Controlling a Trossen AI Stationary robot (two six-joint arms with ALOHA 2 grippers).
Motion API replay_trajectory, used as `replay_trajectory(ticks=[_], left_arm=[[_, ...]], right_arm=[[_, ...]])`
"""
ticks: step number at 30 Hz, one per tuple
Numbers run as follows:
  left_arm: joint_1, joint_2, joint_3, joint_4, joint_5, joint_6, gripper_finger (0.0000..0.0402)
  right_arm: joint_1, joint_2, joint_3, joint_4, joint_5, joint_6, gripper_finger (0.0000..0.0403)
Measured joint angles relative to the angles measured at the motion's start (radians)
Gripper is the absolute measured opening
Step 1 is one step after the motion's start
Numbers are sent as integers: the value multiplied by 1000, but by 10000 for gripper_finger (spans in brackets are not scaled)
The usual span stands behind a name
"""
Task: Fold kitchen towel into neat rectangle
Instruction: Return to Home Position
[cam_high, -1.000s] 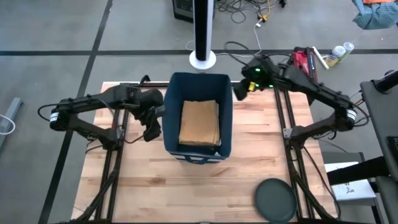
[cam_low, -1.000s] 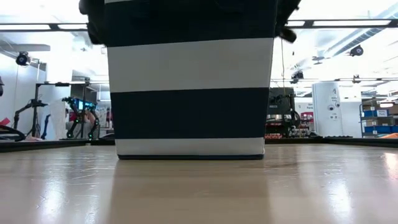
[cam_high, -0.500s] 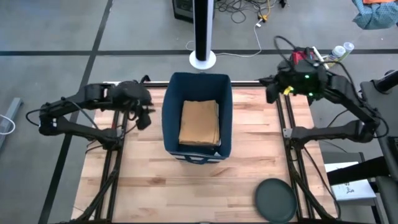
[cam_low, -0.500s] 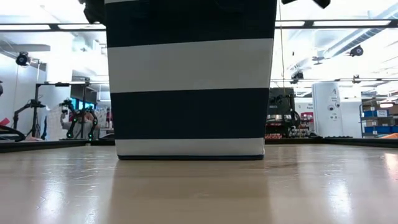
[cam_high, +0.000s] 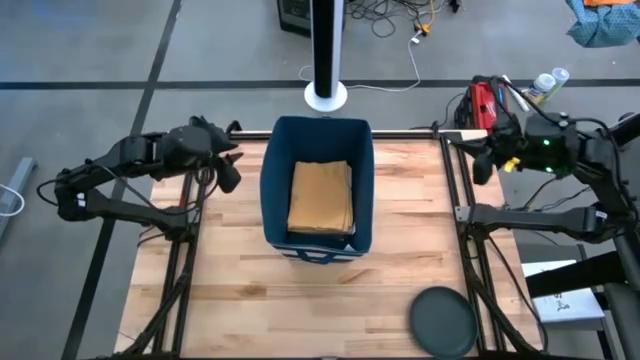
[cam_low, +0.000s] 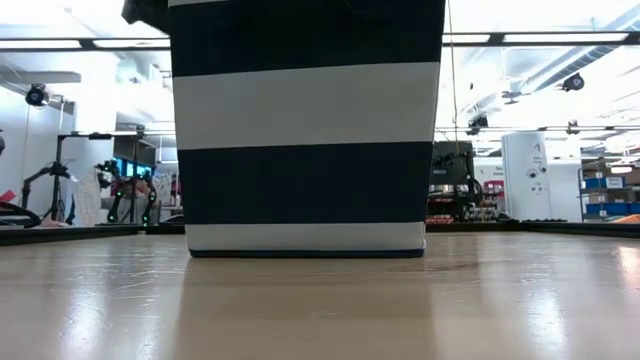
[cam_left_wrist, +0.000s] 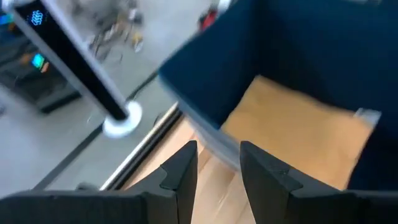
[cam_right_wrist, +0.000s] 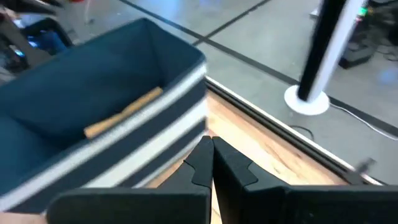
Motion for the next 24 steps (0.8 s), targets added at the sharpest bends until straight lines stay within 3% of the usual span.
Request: replay_trajectory(ticks=[3, 6, 14, 18, 24], left_arm=[[0, -65, -76, 149, 42, 37, 113], [0, -150, -197, 285, 76, 48, 112], [0, -426, -512, 578, 134, 12, 119], [0, -542, -608, 593, 127, -59, 127], [0, -646, -709, 593, 126, -168, 137]], right_arm=[[0, -42, -24, -18, -4, -57, 0], [0, -100, -85, 86, -3, -120, 0], [0, -339, -431, 664, -66, -221, 0], [1, -449, -633, 867, -101, -206, 0], [1, -549, -913, 1183, -110, -40, 0]])
